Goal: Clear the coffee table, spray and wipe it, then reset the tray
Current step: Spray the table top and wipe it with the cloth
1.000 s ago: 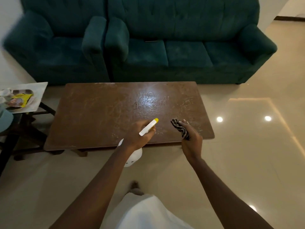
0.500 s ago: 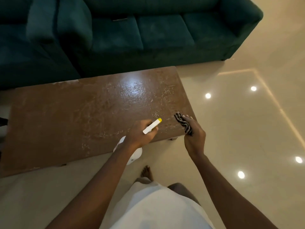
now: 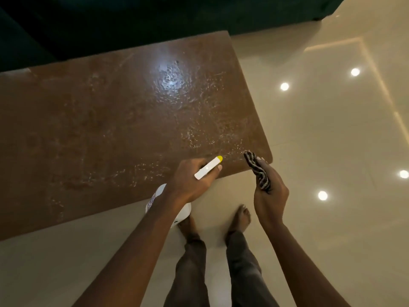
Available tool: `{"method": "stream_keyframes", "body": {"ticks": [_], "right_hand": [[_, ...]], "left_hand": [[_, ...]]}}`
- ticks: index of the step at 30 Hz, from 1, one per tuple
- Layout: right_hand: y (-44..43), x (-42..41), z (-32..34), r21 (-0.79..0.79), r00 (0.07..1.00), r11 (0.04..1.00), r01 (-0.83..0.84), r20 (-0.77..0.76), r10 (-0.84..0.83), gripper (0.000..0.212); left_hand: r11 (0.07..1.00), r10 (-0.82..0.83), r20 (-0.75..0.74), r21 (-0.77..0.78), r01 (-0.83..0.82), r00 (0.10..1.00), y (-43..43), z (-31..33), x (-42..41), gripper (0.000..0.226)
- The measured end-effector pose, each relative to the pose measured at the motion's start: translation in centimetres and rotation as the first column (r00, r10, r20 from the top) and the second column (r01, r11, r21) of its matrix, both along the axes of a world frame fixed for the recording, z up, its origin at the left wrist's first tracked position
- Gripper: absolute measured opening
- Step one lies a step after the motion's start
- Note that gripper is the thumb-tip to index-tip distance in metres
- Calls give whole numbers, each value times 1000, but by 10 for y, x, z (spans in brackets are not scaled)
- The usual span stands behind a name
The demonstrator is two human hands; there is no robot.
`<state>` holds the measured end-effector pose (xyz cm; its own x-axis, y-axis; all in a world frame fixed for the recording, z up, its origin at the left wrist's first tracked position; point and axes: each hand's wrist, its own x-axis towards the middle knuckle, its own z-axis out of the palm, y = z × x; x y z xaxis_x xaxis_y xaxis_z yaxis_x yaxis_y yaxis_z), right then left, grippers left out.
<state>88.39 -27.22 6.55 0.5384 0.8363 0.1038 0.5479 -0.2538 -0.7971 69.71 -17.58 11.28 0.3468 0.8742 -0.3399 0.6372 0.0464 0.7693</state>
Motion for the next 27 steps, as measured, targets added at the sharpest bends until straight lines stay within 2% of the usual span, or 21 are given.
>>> {"method": "stream_keyframes", "body": {"ticks": [4, 8, 16, 19, 23, 25, 27], "right_hand": [[12, 18, -36, 11, 999, 1000, 0, -32, 0, 65], [20, 35, -43, 32, 999, 999, 24, -44, -23, 62], [34, 68, -51, 17, 991, 999, 32, -133, -29, 45], [49, 76, -52, 37, 991, 999, 34, -128, -29, 40], [82, 78, -60, 73, 990, 996, 48, -134, -38, 38], [101, 73, -71, 9, 995, 1000, 11, -101, -10, 42], [117, 58, -89, -189, 993, 975, -120, 1, 122, 50]], "left_hand": [[999, 20, -93, 45, -16, 995, 5, -38, 22, 48], [998, 46, -154, 43, -39, 987, 7, -55, 31, 46], [992, 121, -136, -23, -125, 983, 11, -62, 34, 51], [987, 158, -89, -13, -160, 983, 16, -64, 32, 45], [975, 222, -23, 3, -222, 975, 23, -62, 31, 50], [965, 262, 8, 3, -262, 965, 25, -60, 29, 49], [951, 308, 42, -9, -308, 950, 26, -61, 25, 45]]}}
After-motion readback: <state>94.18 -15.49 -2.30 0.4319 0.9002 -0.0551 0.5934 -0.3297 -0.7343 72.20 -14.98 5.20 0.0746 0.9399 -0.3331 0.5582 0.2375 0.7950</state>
